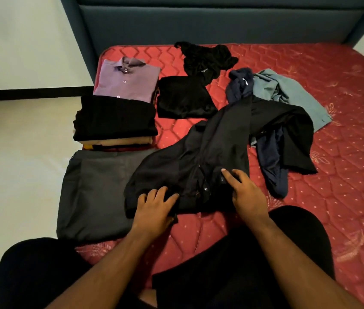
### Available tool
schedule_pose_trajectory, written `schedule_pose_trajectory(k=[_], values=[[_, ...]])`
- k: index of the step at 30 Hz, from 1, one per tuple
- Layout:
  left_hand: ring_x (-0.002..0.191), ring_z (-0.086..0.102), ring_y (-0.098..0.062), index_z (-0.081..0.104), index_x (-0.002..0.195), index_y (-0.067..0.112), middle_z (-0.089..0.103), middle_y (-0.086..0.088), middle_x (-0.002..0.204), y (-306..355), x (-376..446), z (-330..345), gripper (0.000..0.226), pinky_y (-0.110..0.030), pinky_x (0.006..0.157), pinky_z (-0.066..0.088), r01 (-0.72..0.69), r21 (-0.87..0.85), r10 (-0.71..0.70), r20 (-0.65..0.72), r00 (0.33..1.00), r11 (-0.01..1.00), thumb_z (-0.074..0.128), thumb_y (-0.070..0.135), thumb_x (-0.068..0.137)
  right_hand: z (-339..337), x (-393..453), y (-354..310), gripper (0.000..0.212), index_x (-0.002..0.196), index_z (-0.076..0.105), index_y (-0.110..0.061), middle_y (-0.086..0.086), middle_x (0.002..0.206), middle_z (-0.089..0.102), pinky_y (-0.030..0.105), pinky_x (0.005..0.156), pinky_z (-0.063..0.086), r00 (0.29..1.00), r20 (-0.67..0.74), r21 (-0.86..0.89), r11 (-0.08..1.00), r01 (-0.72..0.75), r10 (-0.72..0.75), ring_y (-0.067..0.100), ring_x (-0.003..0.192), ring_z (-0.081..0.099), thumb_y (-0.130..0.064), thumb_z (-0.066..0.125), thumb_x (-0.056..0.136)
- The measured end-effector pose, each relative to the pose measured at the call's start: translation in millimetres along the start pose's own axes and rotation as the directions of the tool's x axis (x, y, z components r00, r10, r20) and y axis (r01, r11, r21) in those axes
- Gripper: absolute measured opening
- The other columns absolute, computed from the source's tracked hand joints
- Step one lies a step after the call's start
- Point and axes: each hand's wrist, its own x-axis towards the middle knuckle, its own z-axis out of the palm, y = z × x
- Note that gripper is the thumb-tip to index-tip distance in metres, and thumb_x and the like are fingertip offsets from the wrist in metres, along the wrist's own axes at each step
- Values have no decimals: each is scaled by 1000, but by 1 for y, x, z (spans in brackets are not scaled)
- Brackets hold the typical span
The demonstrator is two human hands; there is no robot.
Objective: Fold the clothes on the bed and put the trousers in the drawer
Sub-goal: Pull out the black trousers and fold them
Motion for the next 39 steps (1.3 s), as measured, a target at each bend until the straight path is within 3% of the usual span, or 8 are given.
schedule_pose_trajectory(k=[6, 10, 15, 19, 23, 28, 31, 39], values=[[109, 54, -28, 60, 124, 29, 58, -1, 119, -2, 24, -11, 41, -40, 87, 42, 61, -42, -63, -64, 996, 997, 64, 43, 86, -30, 10, -6, 72, 137, 54, -29, 2, 134, 58, 31, 70, 54, 992, -127, 57, 998, 28, -21, 26, 111, 62, -1, 44, 71], [81, 66, -32, 70, 102, 16, 68, -4, 93, -8, 17, -16, 31, -41, 64, 55, 43, -237, -103, -248, 963, 971, 47, 28, 86, -38, 18, -13, 73, 135, 57, -21, 2, 133, 60, 26, 82, 52, 974, -211, 129, 985, 112, -83, 21, 116, 59, 7, 46, 68], [90, 68, -15, 73, 107, 11, 72, 0, 101, 3, 13, -59, 34, -31, 77, 55, -60, -665, -397, -514, 761, 745, 48, 25, 89, -29, 25, -47, 47, 125, 64, -8, 3, 124, 66, 16, 96, 44, 951, -292, 352, 914, 201, -97, 11, 109, 62, 0, 60, 80], [93, 62, 3, 74, 102, 7, 69, 7, 98, 17, 12, -101, 27, -12, 85, 46, -261, -746, -458, -604, 652, 613, 58, -4, 83, -28, 24, -91, 44, 125, 62, -6, -2, 120, 64, 16, 96, 47, 953, -282, 544, 799, 256, -113, 1, 108, 61, -3, 65, 81], [97, 64, 0, 73, 103, 13, 70, 1, 100, 25, 10, -131, 30, -11, 86, 44, -377, -765, -402, -611, 682, 523, 60, -5, 84, -46, 28, -123, 47, 134, 49, -14, -13, 123, 58, 7, 96, 41, 987, -145, 734, 662, 151, -64, -17, 110, 53, -14, 59, 88], [107, 63, -7, 59, 123, 36, 66, 12, 114, 26, 14, -147, 48, -15, 85, 49, -354, -910, -465, -416, 782, 218, 74, 27, 78, -71, 37, -134, 53, 138, 39, -33, -14, 140, 47, 11, 107, 31, 986, 94, 881, 472, -17, -140, -11, 127, 42, -5, 50, 94], [100, 67, -7, 62, 119, 27, 72, 5, 106, 20, 23, -155, 50, -17, 82, 49, -338, -941, -529, -281, 801, -11, 82, 11, 75, -83, 46, -134, 60, 136, 38, -30, -16, 139, 46, 9, 108, 28, 959, 181, 923, 375, -88, -220, -12, 128, 40, 12, 43, 94], [106, 68, -20, 71, 111, 7, 74, -6, 106, 19, 40, -198, 23, -42, 96, 53, -378, -925, -397, -334, 855, -35, 64, 12, 90, -142, 115, -115, 31, 93, 66, -29, -6, 106, 59, 23, 88, 45, 916, -222, 668, 632, 393, -335, 12, 100, 58, -26, 82, 68]])
